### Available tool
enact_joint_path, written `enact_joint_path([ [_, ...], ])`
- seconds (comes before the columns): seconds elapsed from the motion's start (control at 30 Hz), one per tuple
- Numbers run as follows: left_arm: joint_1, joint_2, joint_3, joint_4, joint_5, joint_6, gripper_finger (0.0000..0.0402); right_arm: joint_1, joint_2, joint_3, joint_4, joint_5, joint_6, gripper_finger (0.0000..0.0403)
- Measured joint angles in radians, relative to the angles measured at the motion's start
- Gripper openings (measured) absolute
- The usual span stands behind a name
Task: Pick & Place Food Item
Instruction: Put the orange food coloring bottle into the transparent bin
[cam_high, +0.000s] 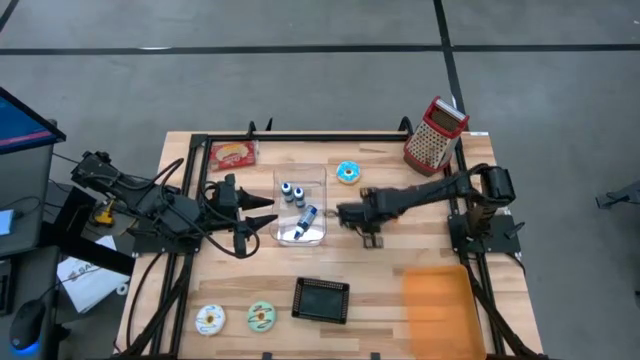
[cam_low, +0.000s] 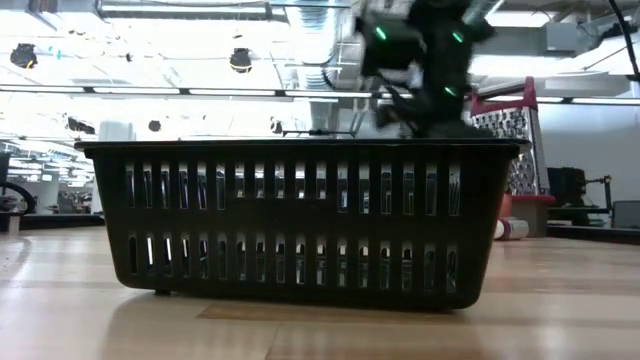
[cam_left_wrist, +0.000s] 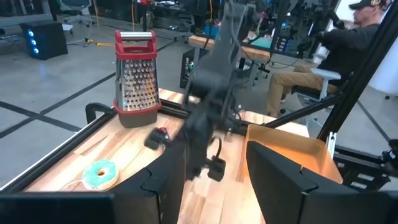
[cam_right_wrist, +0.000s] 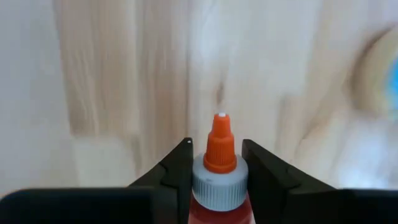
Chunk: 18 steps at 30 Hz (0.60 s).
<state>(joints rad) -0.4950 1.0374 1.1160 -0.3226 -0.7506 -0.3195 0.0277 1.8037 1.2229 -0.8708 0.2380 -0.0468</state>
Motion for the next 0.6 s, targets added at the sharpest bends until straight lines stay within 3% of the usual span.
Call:
enact_joint_path([
  [0.1,0.0,0.0,0.0,-0.029,0.0,-0.002,0.0163,-0.064,-0.026,0.149,0.01,-0.006,0.052,0.0103],
  [0.23,-0.005,0.0,0.0,-0.096,0.0,-0.042,0.0165,-0.161,-0.121,0.285,0.164,-0.002,0.162,0.0103],
  [0.4,-0.031,0.0,0.0,-0.179,-0.002,-0.079,0.0162,-0.217,-0.213,0.295,0.504,-0.089,0.239,0.0103],
  [0.6,-0.038,0.0,0.0,-0.218,-0.01,-0.083,0.0162,-0.202,-0.101,0.291,0.741,-0.122,0.243,0.0103],
])
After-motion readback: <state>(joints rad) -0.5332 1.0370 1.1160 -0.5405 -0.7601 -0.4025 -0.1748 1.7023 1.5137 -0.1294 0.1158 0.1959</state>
